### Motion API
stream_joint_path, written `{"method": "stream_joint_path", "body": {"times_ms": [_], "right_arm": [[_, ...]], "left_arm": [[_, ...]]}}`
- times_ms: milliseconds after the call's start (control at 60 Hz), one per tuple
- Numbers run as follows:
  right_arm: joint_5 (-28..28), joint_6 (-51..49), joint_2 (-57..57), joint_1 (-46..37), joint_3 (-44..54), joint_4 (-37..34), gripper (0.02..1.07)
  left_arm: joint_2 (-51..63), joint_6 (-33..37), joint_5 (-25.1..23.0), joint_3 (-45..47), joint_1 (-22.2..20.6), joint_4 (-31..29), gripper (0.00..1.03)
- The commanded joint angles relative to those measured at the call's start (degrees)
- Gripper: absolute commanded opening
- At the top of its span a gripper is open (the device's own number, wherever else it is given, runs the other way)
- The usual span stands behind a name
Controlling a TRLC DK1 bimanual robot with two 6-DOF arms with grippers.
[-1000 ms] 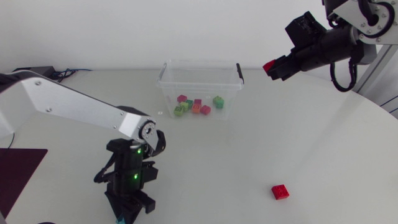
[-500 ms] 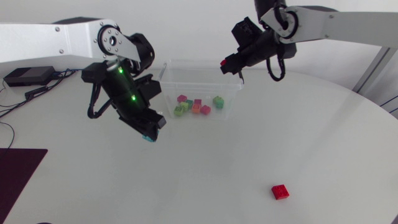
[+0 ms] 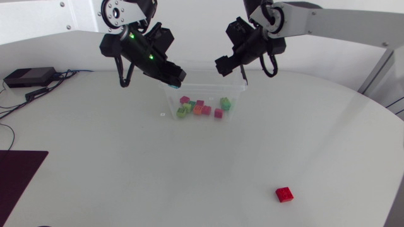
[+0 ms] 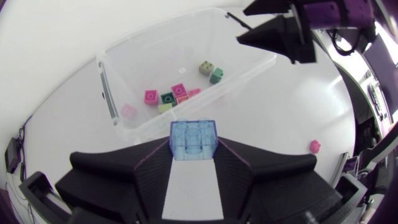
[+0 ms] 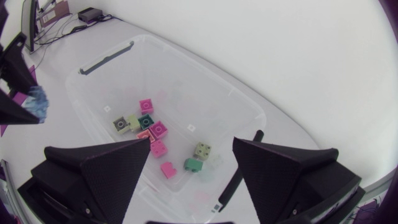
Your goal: Pick up the duplo bricks and place them in the container
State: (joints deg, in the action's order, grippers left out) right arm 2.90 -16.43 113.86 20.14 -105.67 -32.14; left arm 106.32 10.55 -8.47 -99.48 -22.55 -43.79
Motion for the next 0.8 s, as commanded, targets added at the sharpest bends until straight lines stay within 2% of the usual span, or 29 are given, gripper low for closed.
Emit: {"method": "stream_joint_path", "body": {"times_ms": [0, 117, 300, 400, 433, 467, 483, 517, 533, 783], "right_arm": [[-0.5, 1.0, -6.1, 0.0, 4.6, -1.0, 1.02], [-1.2, 0.8, -15.4, 0.2, 14.4, -1.1, 1.02], [-1.8, 1.1, -25.3, 0.0, 26.9, -5.6, 1.02], [-1.8, 1.1, -29.1, -0.4, 33.7, -7.3, 1.02], [-1.8, 1.2, -29.9, -0.5, 35.2, -8.3, 1.02], [-1.8, 1.1, -31.2, -1.3, 36.9, -10.0, 1.02], [-1.8, 1.1, -31.6, -1.5, 37.6, -10.8, 1.02], [-1.7, 1.0, -32.7, -2.0, 39.0, -12.6, 1.02], [-1.7, 1.0, -32.9, -2.3, 39.4, -12.9, 1.02], [-1.8, 3.4, -32.2, -5.4, 44.7, -19.5, 1.02]], "left_arm": [[2.9, 0.6, 0.2, -3.7, 1.0, 1.8, 0.18], [6.7, 0.7, 0.2, -7.7, 2.1, 8.1, 0.18], [13.7, 1.1, -0.1, -16.2, 4.1, 9.3, 0.19], [18.9, 1.1, -0.2, -22.2, 5.2, 9.4, 0.23], [20.6, 1.1, -0.2, -24.0, 5.5, 10.0, 0.32], [22.7, 1.0, -0.2, -26.8, 5.6, 10.0, 0.61], [23.0, 1.0, -0.2, -27.2, 5.6, 10.0, 0.69], [23.8, 1.2, -0.2, -28.3, 5.3, 10.0, 0.96], [23.8, 1.3, -0.2, -28.5, 5.2, 10.0, 1.0], [20.8, 1.8, 0.6, -28.3, 4.0, 10.0, 1.0]]}}
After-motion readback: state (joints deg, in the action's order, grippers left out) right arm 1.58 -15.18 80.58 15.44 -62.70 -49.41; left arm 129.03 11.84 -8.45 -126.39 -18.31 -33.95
